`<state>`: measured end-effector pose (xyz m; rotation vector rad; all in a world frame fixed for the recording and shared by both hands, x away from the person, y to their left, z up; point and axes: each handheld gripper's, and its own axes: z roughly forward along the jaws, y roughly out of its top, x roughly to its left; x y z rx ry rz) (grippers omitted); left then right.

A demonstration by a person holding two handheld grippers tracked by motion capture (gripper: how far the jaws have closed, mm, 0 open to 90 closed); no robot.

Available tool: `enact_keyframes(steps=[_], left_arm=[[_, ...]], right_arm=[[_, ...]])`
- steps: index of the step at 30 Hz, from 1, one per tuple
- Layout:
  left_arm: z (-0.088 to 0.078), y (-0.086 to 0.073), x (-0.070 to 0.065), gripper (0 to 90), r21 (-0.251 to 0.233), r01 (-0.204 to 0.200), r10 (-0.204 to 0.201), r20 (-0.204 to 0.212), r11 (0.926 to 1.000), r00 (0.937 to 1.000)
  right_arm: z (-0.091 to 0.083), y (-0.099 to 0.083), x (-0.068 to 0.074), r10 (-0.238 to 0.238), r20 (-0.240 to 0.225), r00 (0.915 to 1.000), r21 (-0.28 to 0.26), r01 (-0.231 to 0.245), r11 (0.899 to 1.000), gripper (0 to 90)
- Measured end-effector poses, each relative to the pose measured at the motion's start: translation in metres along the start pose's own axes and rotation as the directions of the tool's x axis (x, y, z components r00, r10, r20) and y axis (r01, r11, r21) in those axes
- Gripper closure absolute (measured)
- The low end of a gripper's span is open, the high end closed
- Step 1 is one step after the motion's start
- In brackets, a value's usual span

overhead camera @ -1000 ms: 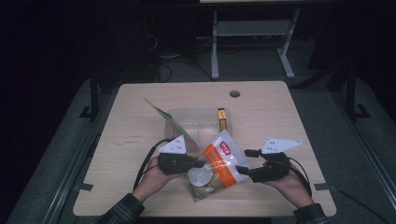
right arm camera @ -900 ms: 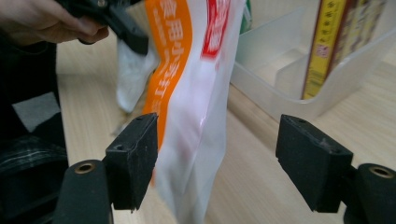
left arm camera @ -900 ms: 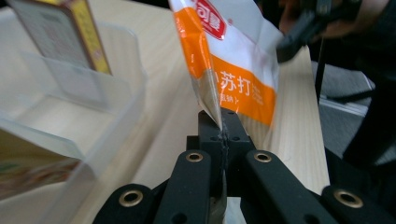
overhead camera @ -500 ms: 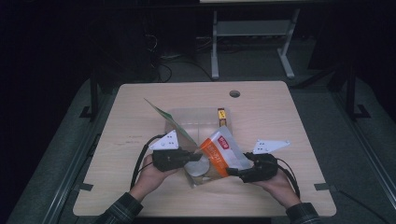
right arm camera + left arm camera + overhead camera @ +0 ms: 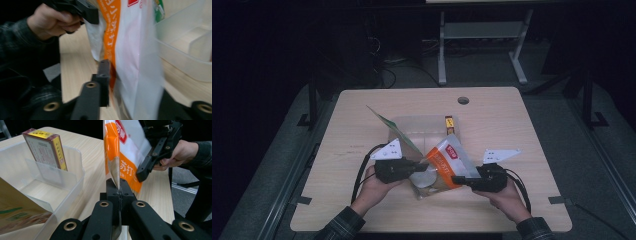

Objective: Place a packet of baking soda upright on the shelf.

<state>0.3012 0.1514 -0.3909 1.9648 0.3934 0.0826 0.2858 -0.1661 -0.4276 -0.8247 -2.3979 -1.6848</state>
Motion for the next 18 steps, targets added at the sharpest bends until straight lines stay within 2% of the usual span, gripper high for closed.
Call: enact_keyframes(steps=[2,6,10,18], left_arm=[[0.000,-0.001,0.000,90.0,-0.005,0.000,0.000,-0.002,1.0000,1.0000],[0.000,-0.001,0.000,90.0,-0.003,-0.006,0.006,-0.005,1.0000,1.0000],[0.000,-0.002,0.000,89.9,0.001,-0.005,0.005,0.002,1.0000,1.0000],[0.008,-0.004,-0.002,89.6,0.021,0.004,-0.005,0.037,0.9998,0.9993]], right_arm=[[-0.001,0.001,0.000,0.000,-0.019,0.9998,-0.011,-0.001,1.000,88.4],[-0.003,0.003,0.003,-0.005,-0.031,0.9995,-0.017,0.005,1.000,89.8],[-0.009,0.010,0.008,-0.036,-0.058,0.9977,-0.040,0.033,0.999,90.0],[-0.009,0.026,0.022,-0.119,-0.135,0.9837,-0.068,0.111,0.991,90.0]])
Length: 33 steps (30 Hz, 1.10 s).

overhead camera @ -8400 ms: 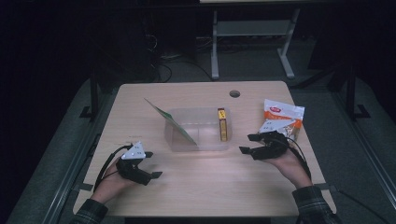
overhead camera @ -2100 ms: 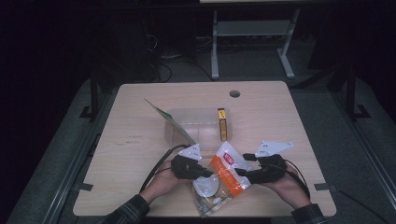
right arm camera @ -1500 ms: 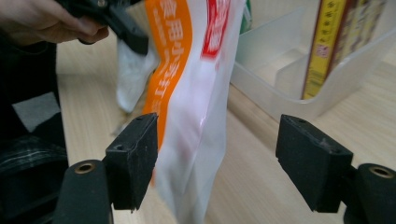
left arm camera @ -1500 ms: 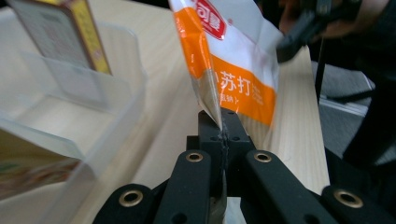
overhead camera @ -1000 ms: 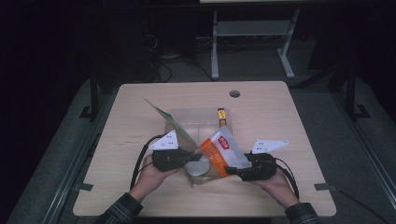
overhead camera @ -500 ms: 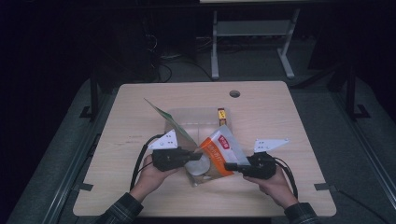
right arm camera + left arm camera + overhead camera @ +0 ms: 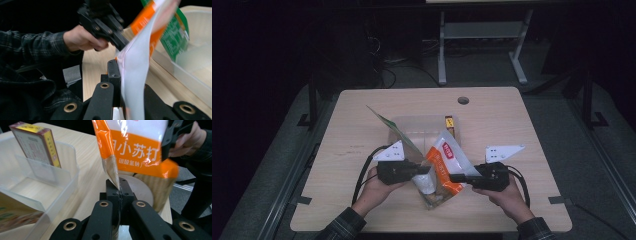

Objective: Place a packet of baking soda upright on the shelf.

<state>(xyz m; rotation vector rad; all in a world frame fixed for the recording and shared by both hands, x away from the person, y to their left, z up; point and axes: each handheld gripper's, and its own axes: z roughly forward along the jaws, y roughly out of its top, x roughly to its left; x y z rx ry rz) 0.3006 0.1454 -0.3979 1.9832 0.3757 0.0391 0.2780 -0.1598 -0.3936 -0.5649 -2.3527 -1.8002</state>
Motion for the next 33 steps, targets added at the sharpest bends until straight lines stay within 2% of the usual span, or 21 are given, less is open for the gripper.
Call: enact_keyframes(steps=[4,9,10,13,15,21,26,33], left_arm=[[0.004,-0.002,-0.001,89.1,0.019,-0.003,0.003,0.013,0.9998,0.9999],[0.004,-0.001,-0.001,84.5,0.019,0.003,-0.003,0.001,0.9998,1.0000],[0.003,0.000,-0.001,82.8,0.021,-0.007,0.007,-0.006,0.9998,1.0000],[0.002,0.000,-0.003,71.9,0.025,-0.012,0.012,-0.032,0.9996,0.9994],[0.001,-0.001,-0.005,62.5,0.032,-0.039,0.041,-0.062,0.9987,0.9972],[-0.006,-0.004,-0.009,41.6,0.051,-0.050,0.056,-0.113,0.9974,0.9921],[-0.015,-0.012,-0.012,34.2,0.083,-0.032,0.041,-0.108,0.9960,0.9933],[-0.031,-0.034,-0.011,25.1,0.161,-0.009,0.030,-0.130,0.9869,0.9910]], right_arm=[[0.007,0.008,0.005,-0.044,-0.007,0.9990,0.008,0.044,0.999,90.0],[0.004,0.013,0.008,-0.066,-0.006,0.9978,0.007,0.066,0.998,90.0],[0.004,0.014,0.008,-0.070,-0.005,0.9975,0.006,0.070,0.997,90.0],[0.002,0.016,0.010,-0.076,-0.017,0.9969,-0.006,0.076,0.997,90.0],[0.001,0.019,0.012,-0.090,-0.014,0.9958,-0.002,0.090,0.996,90.0],[-0.004,0.023,0.014,-0.113,0.001,0.9936,0.002,0.113,0.994,90.0],[-0.007,0.027,0.014,-0.122,0.025,0.9922,-0.005,0.122,0.992,90.0],[-0.009,0.036,0.009,-0.132,0.056,0.9897,0.009,0.131,0.991,90.0]])
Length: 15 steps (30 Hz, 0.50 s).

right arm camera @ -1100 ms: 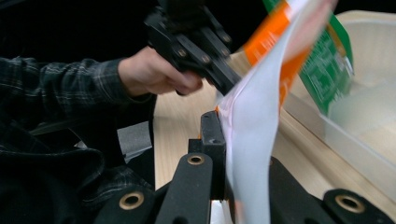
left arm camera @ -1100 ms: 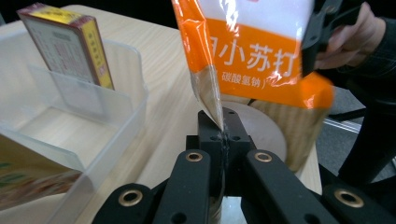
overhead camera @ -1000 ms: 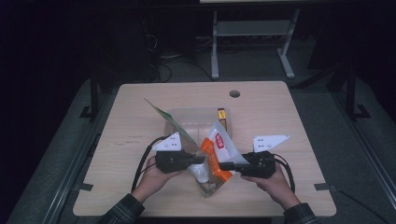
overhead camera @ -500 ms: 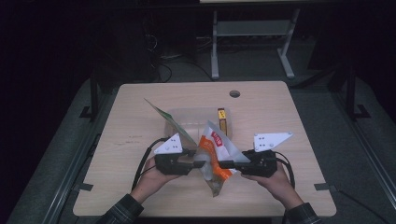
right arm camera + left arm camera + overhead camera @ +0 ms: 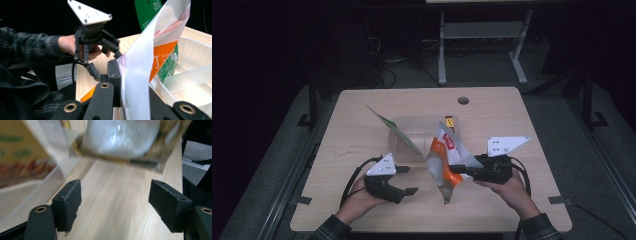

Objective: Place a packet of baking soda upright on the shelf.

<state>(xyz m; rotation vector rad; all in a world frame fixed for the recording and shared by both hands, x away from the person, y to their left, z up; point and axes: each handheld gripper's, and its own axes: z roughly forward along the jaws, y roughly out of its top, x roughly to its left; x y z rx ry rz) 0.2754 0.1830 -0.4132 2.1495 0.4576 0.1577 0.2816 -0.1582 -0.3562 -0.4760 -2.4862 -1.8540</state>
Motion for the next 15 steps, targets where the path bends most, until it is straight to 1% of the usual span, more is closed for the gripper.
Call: enact_keyframes(steps=[1,4,8,9,10,11,12,13,14,15], left_arm=[[-0.002,-0.003,0.002,24.3,0.007,0.007,-0.007,-0.003,0.9999,1.0000],[-0.008,-0.011,0.007,23.5,0.024,0.023,-0.023,-0.018,0.9994,0.9996],[-0.019,-0.020,0.016,23.1,0.030,0.041,-0.040,-0.048,0.9987,0.9981],[-0.019,-0.020,0.016,23.1,0.030,0.041,-0.040,-0.048,0.9987,0.9981],[-0.023,-0.024,0.022,23.1,0.033,0.040,-0.038,-0.063,0.9986,0.9973],[-0.025,-0.026,0.024,23.1,0.035,0.052,-0.049,-0.070,0.9981,0.9963],[-0.025,-0.026,0.024,23.1,0.035,0.052,-0.049,-0.070,0.9981,0.9963],[-0.027,-0.029,0.027,23.1,0.034,0.063,-0.060,-0.079,0.9975,0.9951],[-0.029,-0.033,0.030,23.1,0.019,0.090,-0.088,-0.083,0.9958,0.9927],[-0.029,-0.034,0.032,23.1,0.017,0.092,-0.090,-0.088,0.9956,0.9920]], right_arm=[[0.001,0.001,-0.002,-0.009,0.008,0.9999,0.005,0.009,1.000,90.0],[0.003,0.005,-0.006,-0.001,0.023,0.9997,0.008,0.001,1.000,90.0],[0.004,0.012,-0.012,-0.005,0.049,0.9988,0.009,0.005,1.000,90.0],[0.004,0.012,-0.012,-0.005,0.049,0.9988,0.009,0.005,1.000,90.0],[0.005,0.017,-0.016,-0.014,0.055,0.9984,0.007,0.014,1.000,90.0],[0.005,0.020,-0.017,-0.013,0.058,0.9982,0.013,0.013,1.000,90.0],[0.005,0.020,-0.017,-0.013,0.058,0.9982,0.013,0.013,1.000,90.0],[0.005,0.022,-0.019,-0.020,0.063,0.9978,0.015,0.019,1.000,90.0],[0.005,0.028,-0.024,-0.012,0.066,0.9977,0.014,0.012,1.000,90.0],[0.006,0.031,-0.025,-0.012,0.069,0.9975,0.017,0.011,1.000,90.0]])
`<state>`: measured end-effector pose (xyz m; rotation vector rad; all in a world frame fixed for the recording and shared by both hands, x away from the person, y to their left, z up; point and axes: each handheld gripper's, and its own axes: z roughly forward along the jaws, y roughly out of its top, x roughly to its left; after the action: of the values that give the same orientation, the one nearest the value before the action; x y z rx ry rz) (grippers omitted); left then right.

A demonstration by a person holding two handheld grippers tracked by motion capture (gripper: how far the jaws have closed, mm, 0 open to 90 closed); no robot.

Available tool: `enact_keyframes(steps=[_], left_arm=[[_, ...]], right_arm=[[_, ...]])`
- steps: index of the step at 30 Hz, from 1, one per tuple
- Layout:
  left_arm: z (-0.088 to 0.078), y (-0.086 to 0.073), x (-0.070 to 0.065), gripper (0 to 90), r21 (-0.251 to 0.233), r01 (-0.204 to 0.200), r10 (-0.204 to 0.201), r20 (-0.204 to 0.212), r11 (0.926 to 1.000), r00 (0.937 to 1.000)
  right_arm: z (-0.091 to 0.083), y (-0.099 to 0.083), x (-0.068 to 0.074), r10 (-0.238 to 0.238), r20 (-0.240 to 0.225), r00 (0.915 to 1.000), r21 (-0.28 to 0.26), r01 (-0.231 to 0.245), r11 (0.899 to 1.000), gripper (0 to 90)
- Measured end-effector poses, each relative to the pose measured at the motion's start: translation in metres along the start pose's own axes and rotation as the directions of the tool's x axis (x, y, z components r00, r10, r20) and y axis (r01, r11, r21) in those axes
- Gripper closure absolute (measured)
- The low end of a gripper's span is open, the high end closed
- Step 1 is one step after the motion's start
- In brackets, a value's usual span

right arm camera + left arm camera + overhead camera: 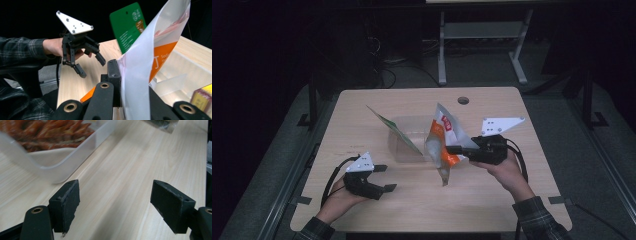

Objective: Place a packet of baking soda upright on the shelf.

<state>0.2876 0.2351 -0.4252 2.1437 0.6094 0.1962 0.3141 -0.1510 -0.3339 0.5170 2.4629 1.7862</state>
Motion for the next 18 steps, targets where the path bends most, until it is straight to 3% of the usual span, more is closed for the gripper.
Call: enact_keyframes(steps=[8,13,18], left_arm=[[0.003,-0.006,0.009,23.1,0.021,0.023,-0.023,-0.008,0.9995,0.9997],[0.007,-0.008,0.009,23.0,0.038,0.009,-0.009,-0.011,0.9992,0.9999],[0.007,-0.008,0.009,22.5,0.035,0.009,-0.008,-0.011,0.9994,0.9999]], right_arm=[[0.006,0.018,-0.018,-0.013,0.051,0.9986,-0.004,0.014,1.000,90.0],[0.010,0.031,-0.031,-0.017,0.066,0.9977,-0.011,0.018,1.000,90.0],[0.018,0.043,-0.046,-0.017,0.085,0.9962,0.016,0.016,1.000,90.0]])
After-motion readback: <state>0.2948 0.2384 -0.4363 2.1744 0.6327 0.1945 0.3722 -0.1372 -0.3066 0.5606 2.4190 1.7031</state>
